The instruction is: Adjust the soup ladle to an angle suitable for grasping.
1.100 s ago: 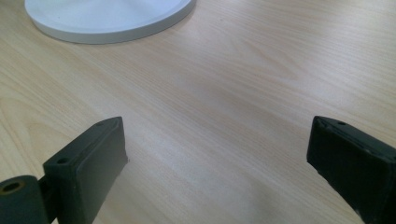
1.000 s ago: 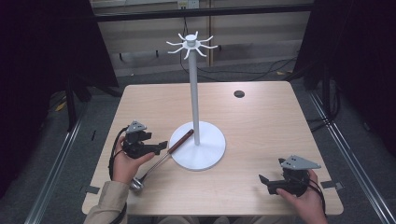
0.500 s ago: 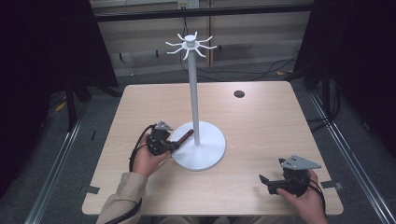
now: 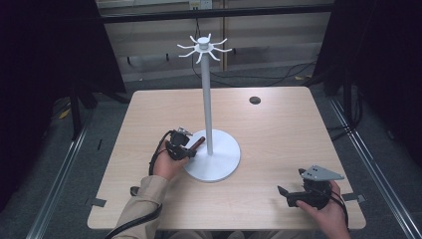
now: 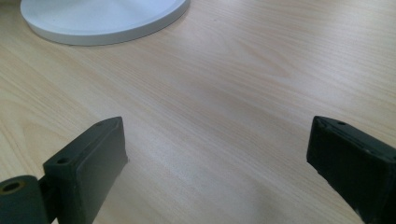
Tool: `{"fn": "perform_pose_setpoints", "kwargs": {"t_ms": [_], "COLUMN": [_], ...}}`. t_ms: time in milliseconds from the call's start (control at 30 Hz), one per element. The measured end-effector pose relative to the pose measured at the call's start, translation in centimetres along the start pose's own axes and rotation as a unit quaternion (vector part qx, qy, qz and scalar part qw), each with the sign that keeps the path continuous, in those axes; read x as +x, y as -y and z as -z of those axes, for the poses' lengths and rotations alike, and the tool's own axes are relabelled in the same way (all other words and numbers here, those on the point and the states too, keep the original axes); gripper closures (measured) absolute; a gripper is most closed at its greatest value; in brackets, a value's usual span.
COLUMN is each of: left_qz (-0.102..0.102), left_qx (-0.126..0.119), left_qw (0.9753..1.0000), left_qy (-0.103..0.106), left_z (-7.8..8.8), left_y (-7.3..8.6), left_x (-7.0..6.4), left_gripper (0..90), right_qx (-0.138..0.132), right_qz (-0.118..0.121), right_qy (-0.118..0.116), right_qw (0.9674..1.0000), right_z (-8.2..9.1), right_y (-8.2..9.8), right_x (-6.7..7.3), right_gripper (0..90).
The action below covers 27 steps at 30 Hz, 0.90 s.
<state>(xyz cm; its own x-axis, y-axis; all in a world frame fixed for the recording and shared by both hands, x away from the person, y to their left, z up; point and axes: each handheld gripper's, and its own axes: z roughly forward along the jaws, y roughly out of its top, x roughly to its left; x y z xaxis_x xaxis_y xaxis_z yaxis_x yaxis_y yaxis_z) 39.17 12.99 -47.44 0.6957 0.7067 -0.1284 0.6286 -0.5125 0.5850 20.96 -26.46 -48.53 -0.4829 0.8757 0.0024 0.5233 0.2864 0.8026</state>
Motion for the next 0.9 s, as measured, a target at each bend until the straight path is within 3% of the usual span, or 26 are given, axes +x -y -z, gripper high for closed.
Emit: {"fn": "perform_pose_setpoints", "kwargs": {"t_ms": [100,400,633,900], "left_qz": [-0.002,0.020,0.040,0.053], "left_qx": [0.005,0.007,-0.005,-0.006], "left_qw": [0.9999,0.9995,0.9985,0.9978], "left_qy": [-0.013,-0.023,-0.036,-0.039], "left_z": [0.0,-0.2,-0.1,0.2], "left_y": [0.0,0.0,0.1,0.1], "left_x": [0.5,1.8,3.0,4.1], "left_gripper": [90.0,90.0,90.0,90.0], "right_qx": [0.001,0.002,0.001,0.002], "right_qz": [-0.001,0.004,0.001,0.005], "right_qy": [0.000,-0.003,-0.002,-0.002], "right_qw": [1.0000,1.0000,1.0000,1.0000], "right_z": [0.0,-0.1,-0.1,-0.2], "right_y": [0.0,0.0,0.0,-0.1], "right_x": [0.1,0.2,0.1,0.3], "right_gripper": [4.4,4.4,4.5,4.5]}}
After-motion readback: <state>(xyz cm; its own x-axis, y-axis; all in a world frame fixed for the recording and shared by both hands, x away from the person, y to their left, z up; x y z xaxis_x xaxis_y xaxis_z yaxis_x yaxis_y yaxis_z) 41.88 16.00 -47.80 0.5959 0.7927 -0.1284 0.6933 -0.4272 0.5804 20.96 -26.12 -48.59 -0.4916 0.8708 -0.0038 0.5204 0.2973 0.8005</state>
